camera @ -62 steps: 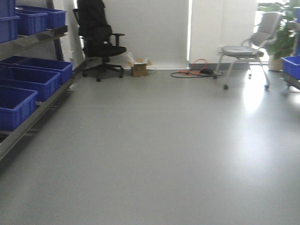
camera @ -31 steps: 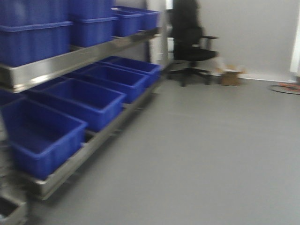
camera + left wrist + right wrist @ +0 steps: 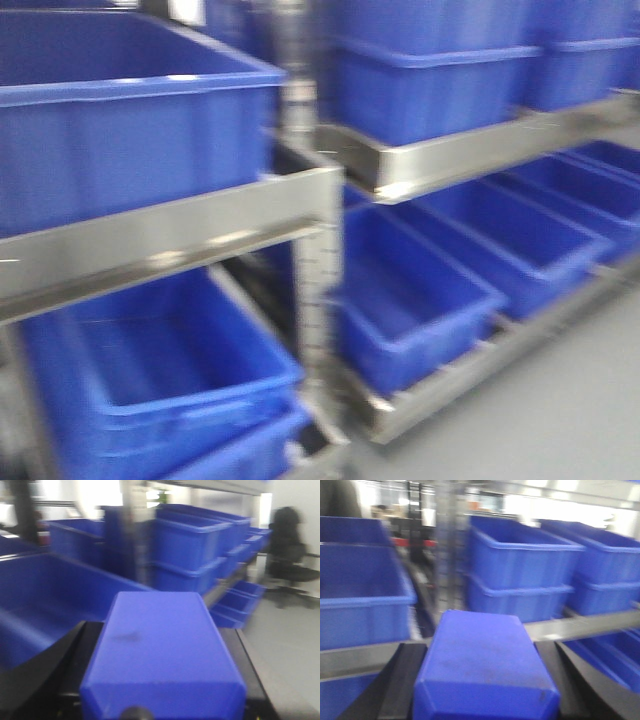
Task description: Pick and sort blue part to right shelf
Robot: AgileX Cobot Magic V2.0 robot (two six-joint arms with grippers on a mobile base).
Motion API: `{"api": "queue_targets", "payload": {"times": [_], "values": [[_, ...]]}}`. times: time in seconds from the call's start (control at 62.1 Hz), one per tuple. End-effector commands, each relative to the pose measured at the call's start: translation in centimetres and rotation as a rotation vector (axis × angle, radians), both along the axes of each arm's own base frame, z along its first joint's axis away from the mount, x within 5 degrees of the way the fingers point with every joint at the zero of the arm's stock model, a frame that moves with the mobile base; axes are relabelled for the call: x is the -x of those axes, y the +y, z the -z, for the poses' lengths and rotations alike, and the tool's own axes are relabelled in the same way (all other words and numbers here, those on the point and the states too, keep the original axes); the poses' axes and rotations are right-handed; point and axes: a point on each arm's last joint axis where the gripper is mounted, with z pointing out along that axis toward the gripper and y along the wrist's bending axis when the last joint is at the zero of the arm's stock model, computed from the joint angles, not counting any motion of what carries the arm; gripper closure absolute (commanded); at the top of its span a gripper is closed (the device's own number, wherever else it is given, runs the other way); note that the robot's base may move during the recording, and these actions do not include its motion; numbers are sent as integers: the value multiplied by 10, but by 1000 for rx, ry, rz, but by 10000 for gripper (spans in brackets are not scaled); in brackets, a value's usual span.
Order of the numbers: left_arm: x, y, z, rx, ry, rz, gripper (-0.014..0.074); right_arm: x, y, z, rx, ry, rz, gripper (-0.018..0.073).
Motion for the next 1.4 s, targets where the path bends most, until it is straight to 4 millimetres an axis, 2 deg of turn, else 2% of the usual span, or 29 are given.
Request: {"api": "queue_targets", "payload": {"times": [0.0,1.386], "values": [[2,-1,-15,38,-84,17,302,2,1,-16,1,-104,-18,334],[2,-1,-15,38,-84,17,302,2,1,-16,1,-104,-18,334]]}}
